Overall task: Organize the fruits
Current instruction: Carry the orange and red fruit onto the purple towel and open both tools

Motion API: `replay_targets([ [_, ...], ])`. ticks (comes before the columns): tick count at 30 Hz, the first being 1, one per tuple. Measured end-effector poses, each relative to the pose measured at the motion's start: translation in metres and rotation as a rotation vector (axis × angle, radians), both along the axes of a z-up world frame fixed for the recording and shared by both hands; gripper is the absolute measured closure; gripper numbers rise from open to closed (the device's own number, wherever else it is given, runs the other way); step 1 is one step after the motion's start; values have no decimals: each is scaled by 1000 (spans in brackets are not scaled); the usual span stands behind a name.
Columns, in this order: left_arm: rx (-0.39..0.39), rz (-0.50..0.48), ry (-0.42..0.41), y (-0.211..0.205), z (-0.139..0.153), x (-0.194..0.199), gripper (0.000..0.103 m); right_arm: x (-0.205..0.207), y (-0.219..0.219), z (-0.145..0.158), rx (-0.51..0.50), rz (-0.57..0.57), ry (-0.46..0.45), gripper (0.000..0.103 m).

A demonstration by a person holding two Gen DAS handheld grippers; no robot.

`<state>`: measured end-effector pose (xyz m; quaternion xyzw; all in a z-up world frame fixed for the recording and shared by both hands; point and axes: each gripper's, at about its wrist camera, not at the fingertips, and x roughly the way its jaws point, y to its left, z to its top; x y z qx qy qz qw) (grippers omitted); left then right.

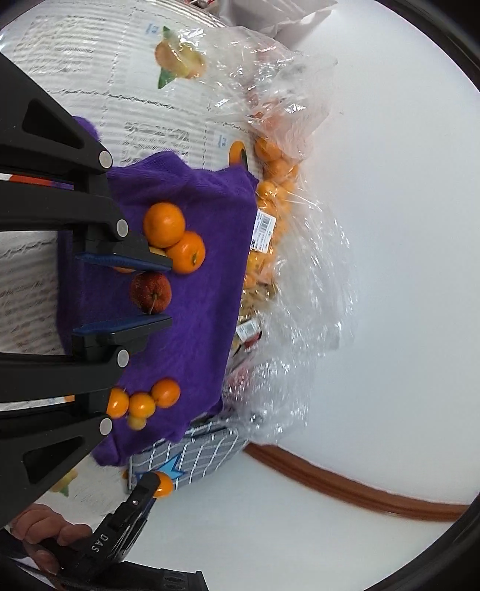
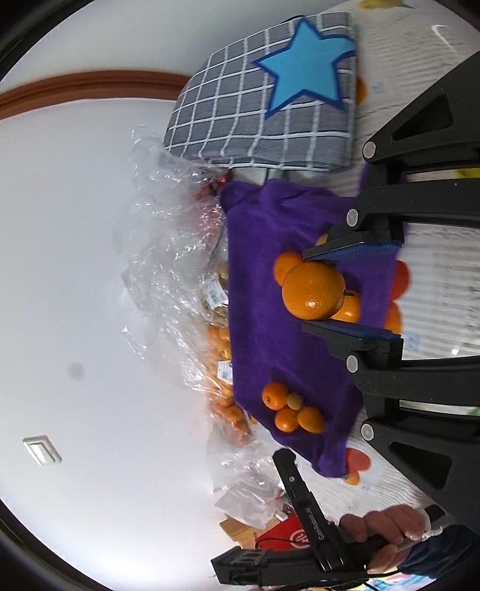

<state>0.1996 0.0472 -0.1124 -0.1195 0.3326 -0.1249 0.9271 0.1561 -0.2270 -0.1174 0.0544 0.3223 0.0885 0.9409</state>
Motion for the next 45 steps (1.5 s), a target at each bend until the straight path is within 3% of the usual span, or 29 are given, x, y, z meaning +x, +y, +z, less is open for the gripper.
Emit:
replay_targets([
  [16,64,-25,100,-39,-14,52,80,75,-3,-37,-96,-23,87,73],
  [37,196,-81,187,-75,-51,74,80,91,-18,-68,-93,-57,174,72],
  [45,187,-87,202,-72,-57,75,80,90,-12,-71,-94,-35,165,72],
])
